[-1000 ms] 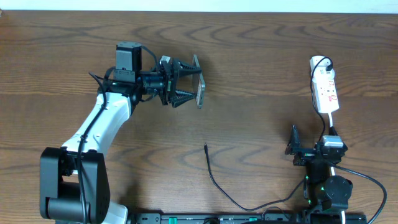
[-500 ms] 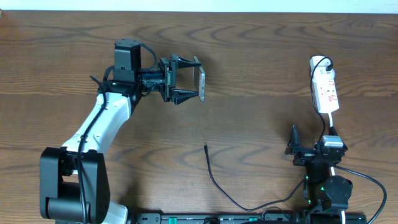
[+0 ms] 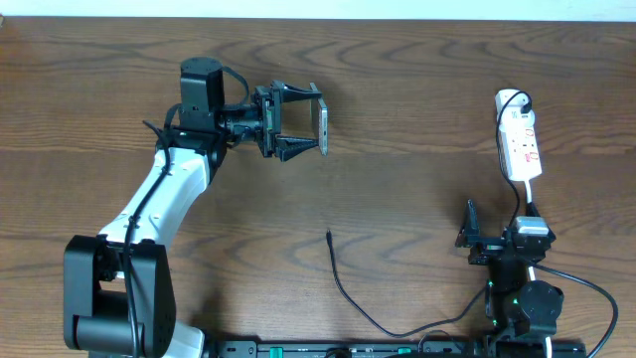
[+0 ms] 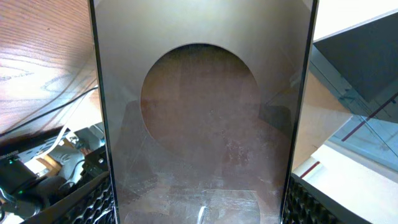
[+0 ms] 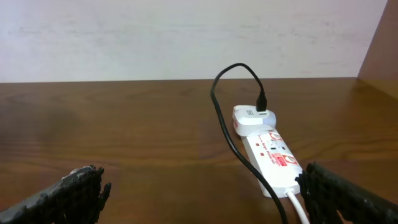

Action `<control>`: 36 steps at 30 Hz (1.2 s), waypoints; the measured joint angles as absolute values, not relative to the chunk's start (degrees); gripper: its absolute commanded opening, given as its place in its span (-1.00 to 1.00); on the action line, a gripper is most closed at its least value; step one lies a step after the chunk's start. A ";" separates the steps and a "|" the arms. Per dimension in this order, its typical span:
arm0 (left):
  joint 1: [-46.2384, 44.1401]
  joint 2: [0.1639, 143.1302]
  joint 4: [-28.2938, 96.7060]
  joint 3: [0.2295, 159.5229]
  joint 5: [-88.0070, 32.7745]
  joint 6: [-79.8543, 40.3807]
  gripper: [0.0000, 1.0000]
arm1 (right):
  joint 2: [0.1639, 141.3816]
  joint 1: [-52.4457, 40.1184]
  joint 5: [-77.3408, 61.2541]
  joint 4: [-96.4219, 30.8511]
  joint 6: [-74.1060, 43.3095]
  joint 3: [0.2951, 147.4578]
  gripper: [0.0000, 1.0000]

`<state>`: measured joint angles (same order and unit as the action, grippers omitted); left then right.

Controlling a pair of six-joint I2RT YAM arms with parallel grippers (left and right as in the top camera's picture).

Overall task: Plug charger to phone and switch on socket
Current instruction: 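Lift the phone with the left gripper and tilt it upright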

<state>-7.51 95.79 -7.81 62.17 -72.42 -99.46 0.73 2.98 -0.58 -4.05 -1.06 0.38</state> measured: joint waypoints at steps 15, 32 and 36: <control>-7.51 95.79 -7.88 62.17 -73.19 -100.31 -0.85 | 0.73 3.01 -0.58 -4.05 -1.06 0.38 0.99; -7.51 95.79 -7.88 62.17 -73.14 -100.27 -0.85 | 0.73 2.98 -0.58 -4.05 -1.06 0.38 0.99; -7.51 95.79 -7.88 62.17 -73.14 -100.20 -0.85 | 0.73 2.98 -0.58 -4.05 -1.06 0.38 0.98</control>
<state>-7.51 95.79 -7.88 62.17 -73.14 -100.20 0.73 2.98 -0.58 -4.05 -1.06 0.38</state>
